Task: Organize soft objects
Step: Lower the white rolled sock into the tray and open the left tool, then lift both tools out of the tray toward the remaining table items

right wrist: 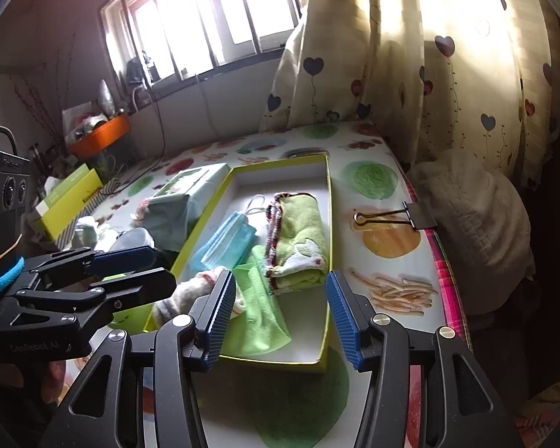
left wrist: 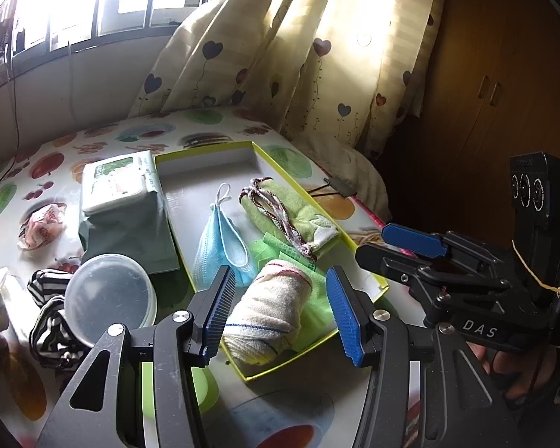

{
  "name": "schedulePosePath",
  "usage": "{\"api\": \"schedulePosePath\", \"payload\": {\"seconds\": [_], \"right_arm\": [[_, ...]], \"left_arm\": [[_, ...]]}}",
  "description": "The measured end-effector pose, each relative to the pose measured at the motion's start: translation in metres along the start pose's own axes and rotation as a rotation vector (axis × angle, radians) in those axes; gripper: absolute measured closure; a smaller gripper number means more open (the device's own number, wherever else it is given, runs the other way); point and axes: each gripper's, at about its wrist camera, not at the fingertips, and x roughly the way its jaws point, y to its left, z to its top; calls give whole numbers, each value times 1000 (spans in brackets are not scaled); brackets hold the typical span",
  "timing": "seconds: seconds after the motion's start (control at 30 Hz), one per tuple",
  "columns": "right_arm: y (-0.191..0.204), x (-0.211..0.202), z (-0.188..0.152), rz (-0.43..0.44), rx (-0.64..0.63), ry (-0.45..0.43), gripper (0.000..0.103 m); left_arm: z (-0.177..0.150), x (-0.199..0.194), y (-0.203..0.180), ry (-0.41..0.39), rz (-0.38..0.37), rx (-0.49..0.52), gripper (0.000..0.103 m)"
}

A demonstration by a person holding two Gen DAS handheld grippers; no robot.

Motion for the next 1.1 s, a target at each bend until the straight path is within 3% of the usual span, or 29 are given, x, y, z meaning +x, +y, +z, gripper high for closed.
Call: {"api": "schedulePosePath", "payload": {"seconds": [0.3, 0.77, 1.1], "right_arm": [[33, -11, 2, 31, -62, -1, 53], [88, -7, 16, 86, -155, 13, 53], [106, 5, 15, 124, -176, 52, 47]], "left_arm": [[-8, -34, 12, -66, 25, -44, 51], [-23, -71, 47, -103, 72, -97, 51], [-37, -86, 70, -111, 94, -156, 51]]}}
